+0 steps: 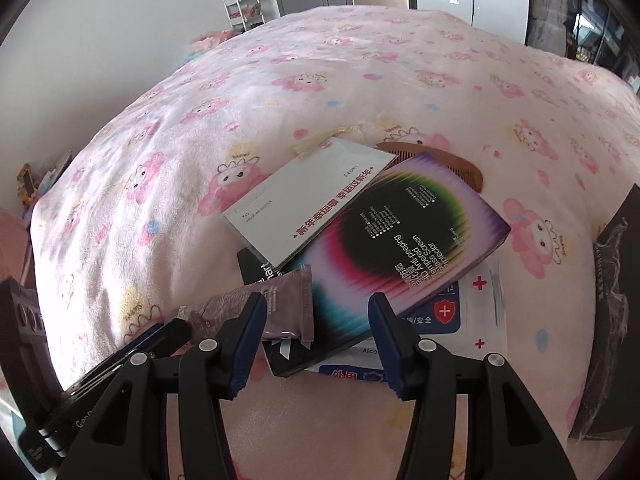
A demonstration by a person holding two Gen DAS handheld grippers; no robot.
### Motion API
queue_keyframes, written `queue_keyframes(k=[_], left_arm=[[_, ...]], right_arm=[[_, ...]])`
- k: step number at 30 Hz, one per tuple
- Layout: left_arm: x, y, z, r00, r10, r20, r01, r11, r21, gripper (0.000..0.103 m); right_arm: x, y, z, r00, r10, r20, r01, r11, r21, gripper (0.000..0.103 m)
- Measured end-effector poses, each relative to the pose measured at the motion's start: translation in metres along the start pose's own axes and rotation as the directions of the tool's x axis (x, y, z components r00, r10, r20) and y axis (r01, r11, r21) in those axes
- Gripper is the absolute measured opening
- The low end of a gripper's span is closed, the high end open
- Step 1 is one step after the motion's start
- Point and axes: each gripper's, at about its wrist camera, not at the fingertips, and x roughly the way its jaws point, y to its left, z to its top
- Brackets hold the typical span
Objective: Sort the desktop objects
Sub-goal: 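Close the left and right grippers on the mauve squeeze tube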
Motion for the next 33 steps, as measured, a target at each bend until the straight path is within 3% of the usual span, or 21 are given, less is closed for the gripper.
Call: queue_keyframes(k=[5,6,8,13,18,21,25,33], left_arm=[[-0.002,0.0,-0.001,1.0,0.001,0.009,-0.002,1.0,0.021,0.052],[-0.004,0.0,-0.002,1.0,0.003,0.014,-0.003,1.0,0.021,0.052],[-0.008,0.001,-0.003,1.0,-0.022,0.013,0.022,1.0,0.016,0.052],[-0.018,-0.004,-0.008,0.995,-0.101,-0.009,0.101,0.995,0.014,0.054],[-0.02,-0.025,-0.027,0.987,-0.15,-0.05,0.152,0.988,0.039,0.054],[-0.016,-0.038,-0.046,0.985,-0.138,-0.1,0.147,0.986,0.082,0.054],[-0.022,-0.052,-0.06,0.988,-0.12,-0.102,0.134,0.979,0.152,0.053],[-0.008,-0.047,-0.059,0.99,-0.093,-0.106,0.107,0.984,0.14,0.056]], right_arm=[[0.015,0.012,0.0,0.995,0.085,-0.054,-0.087,0.996,-0.036,0.049],[0.015,0.015,-0.002,0.994,0.096,-0.051,-0.098,0.994,-0.038,0.044],[0.008,0.02,-0.006,0.998,0.066,-0.013,-0.067,0.996,-0.052,0.039],[-0.023,0.01,-0.015,0.996,0.081,0.038,-0.08,0.997,-0.02,0.031],[-0.055,-0.008,-0.039,0.998,0.041,0.052,-0.042,0.999,0.003,0.029],[-0.061,-0.022,-0.059,1.0,0.003,0.028,-0.004,1.0,0.03,0.029],[-0.068,-0.045,-0.083,0.999,0.037,-0.003,-0.037,0.993,0.113,0.029],[-0.056,-0.075,-0.092,0.999,0.038,-0.02,-0.033,0.972,0.235,0.032]])
